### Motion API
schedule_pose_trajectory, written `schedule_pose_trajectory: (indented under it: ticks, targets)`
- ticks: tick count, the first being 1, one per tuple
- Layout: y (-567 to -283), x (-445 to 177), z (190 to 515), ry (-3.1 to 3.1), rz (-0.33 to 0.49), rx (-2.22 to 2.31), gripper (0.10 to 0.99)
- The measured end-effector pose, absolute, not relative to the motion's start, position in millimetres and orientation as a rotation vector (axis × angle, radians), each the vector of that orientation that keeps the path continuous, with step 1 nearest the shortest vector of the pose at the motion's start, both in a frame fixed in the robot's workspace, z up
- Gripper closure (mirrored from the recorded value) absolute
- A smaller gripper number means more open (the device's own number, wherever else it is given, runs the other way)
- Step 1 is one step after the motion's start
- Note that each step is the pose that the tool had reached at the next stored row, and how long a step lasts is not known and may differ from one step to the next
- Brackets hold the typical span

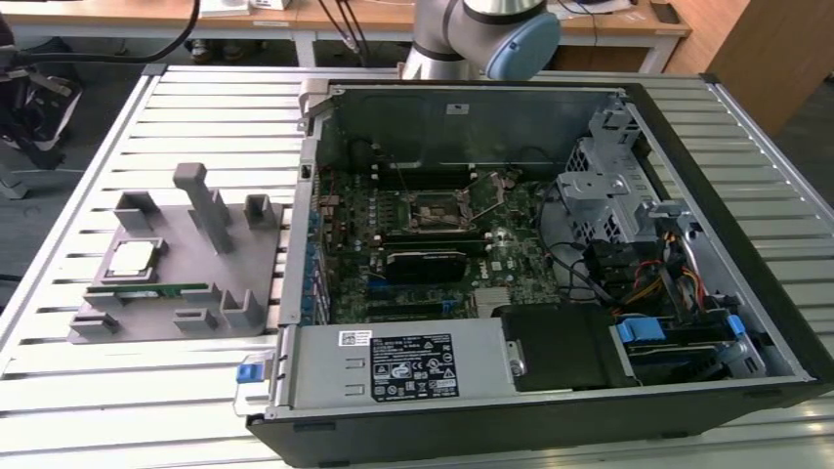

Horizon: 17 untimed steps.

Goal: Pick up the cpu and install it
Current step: 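Pick up the cpu and move it towards the insertion slot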

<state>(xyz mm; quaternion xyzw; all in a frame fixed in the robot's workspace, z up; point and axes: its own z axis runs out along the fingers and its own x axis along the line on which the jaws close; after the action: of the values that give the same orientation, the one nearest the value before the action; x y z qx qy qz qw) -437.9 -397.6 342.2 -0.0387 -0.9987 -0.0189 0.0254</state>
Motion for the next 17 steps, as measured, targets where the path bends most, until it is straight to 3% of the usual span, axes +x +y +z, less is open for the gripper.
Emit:
schedule_pose_trajectory:
  ticks: [6, 11, 12, 14, 15, 17]
  targets:
    - [-398, -438, 338, -3.087, -0.072, -0.119, 0.973]
    - [-399, -438, 332, -3.087, -0.072, -0.09, 0.733]
    - [-399, -438, 331, -3.088, -0.072, -0.079, 0.733]
    - [-399, -438, 327, -3.088, -0.072, -0.061, 0.62]
    - [-400, -438, 325, -3.088, -0.072, -0.053, 0.62]
    - [-400, -438, 322, -3.088, -0.072, -0.036, 0.502]
